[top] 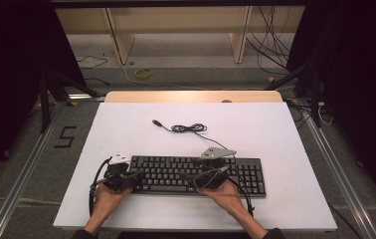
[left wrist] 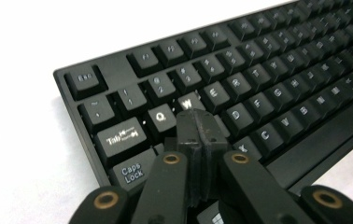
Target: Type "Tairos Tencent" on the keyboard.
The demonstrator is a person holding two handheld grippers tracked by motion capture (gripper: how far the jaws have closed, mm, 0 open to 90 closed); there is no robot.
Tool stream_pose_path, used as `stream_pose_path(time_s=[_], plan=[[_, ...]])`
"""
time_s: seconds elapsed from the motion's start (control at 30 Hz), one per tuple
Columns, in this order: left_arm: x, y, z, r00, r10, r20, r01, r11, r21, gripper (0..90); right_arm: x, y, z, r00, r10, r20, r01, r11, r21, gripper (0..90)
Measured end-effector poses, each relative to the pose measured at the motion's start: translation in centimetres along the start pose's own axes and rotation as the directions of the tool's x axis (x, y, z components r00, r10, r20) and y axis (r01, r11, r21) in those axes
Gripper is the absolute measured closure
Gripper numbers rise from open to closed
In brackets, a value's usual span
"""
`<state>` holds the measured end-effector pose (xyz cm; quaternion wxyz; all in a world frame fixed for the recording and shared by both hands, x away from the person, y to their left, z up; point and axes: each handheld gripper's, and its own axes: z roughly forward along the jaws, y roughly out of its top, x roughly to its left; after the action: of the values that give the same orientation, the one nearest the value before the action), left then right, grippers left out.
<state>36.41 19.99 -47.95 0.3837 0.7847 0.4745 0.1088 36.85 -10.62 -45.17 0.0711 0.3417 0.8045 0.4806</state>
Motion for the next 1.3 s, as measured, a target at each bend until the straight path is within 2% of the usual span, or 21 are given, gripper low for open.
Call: stream_pose_path(time_s=[0.43, 0.53, 0.6, 0.67, 0.87, 0.97, 1.3], plan=[[-0.1, -0.1, 0.0, 1.0, -0.001, 0.003, 0.001, 1.0, 0.001, 89.2, 0.0, 0.0, 0.0, 1.0, 0.0, 0.003, 0.0, 1.0, -0.002, 31.9], [-0.1, 0.0, -0.1, 1.0, 0.0, 0.0, 0.0, 1.0, -0.004, 88.9, 0.0, 0.0, 0.0, 1.0, 0.0, 0.004, 0.0, 1.0, -0.004, 31.9], [-0.2, 0.0, -0.3, 0.9999, -0.013, 0.008, 0.013, 0.9997, -0.02, 87.3, -0.1, 0.1, 0.0, 1.0, 0.0, 0.004, 0.0, 1.0, -0.006, 31.9], [-0.2, 0.1, -0.5, 1.0, -0.005, 0.007, 0.005, 0.9997, -0.024, 85.5, -0.1, 0.1, 0.0, 1.0, 0.001, 0.004, -0.001, 1.0, -0.007, 31.9], [-0.2, 0.2, -1.0, 0.9994, -0.022, 0.027, 0.023, 0.9982, -0.055, 77.6, -0.2, 0.2, 0.0, 1.0, 0.003, 0.006, -0.003, 1.0, -0.009, 32.3], [-0.3, 0.2, -1.2, 0.9991, -0.021, 0.038, 0.023, 0.998, -0.059, 70.7, -0.2, 0.3, 0.1, 0.9999, 0.002, 0.011, -0.002, 1.0, -0.007, 34.0], [-0.6, 0.0, -1.6, 0.9956, -0.035, 0.087, 0.043, 0.9946, -0.094, 52.7, -0.3, 0.5, 0.5, 0.9997, -0.004, 0.022, 0.004, 1.0, 0.012, 51.9]])
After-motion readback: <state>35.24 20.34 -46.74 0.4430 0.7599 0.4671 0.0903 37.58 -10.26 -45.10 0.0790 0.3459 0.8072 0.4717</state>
